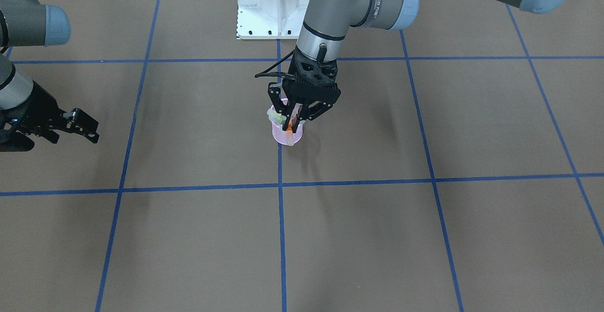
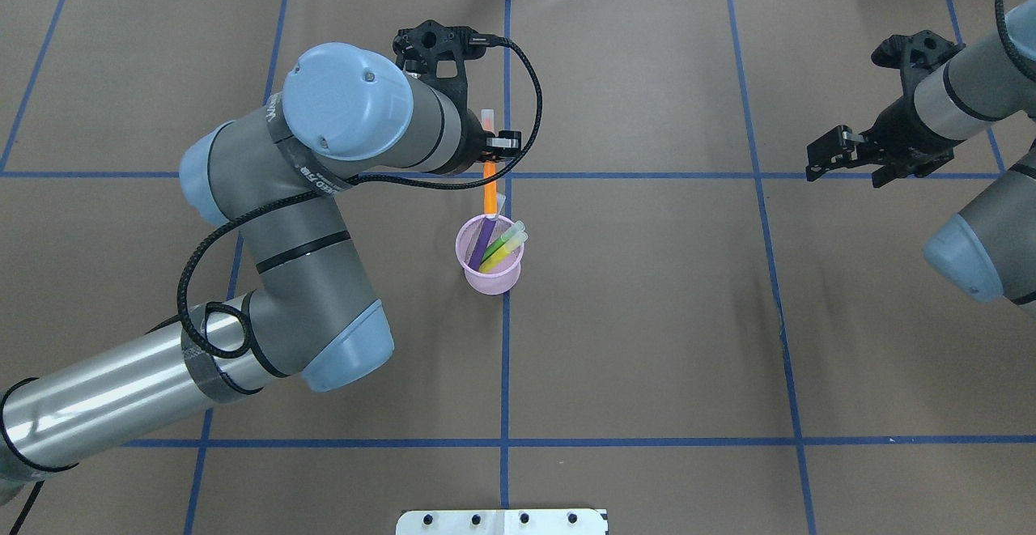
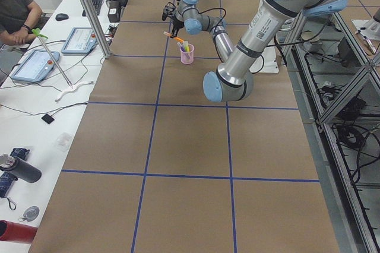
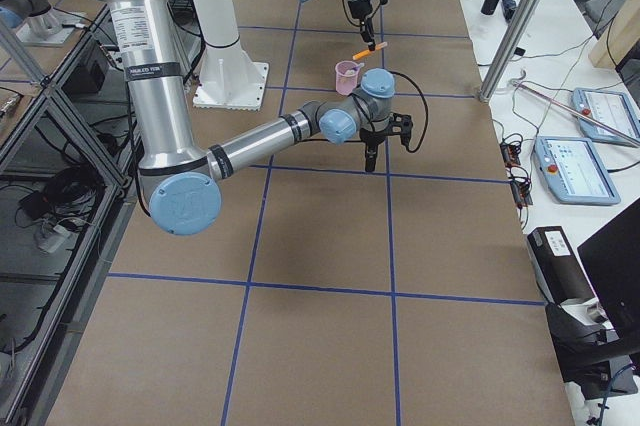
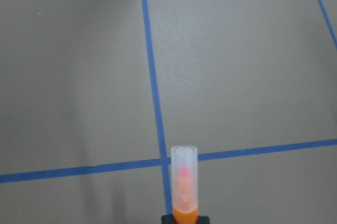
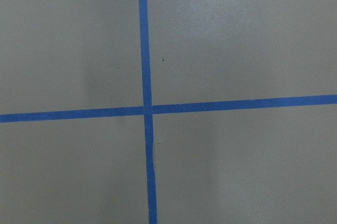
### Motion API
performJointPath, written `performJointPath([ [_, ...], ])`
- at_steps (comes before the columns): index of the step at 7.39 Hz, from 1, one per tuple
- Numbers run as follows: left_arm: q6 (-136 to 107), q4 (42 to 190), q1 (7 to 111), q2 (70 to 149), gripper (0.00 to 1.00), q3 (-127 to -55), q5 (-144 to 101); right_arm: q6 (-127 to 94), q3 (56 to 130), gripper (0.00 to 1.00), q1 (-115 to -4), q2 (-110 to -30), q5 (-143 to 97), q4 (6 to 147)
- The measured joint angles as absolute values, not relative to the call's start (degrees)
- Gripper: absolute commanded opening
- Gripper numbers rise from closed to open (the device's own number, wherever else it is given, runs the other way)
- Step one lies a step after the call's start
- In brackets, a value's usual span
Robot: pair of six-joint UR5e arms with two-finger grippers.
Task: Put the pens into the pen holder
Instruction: 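Lift the orange marker, lower it into the cup and open the left gripper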
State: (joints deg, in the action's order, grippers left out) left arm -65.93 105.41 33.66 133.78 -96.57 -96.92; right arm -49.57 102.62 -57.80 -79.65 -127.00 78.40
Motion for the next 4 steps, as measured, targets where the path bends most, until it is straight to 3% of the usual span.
performJointPath([
  [4,-60.43,113.48,29.69,127.94,0.00,-100.44,-89.81,-49.57,102.66,0.98,-57.80,-79.63,-127.00,78.40],
])
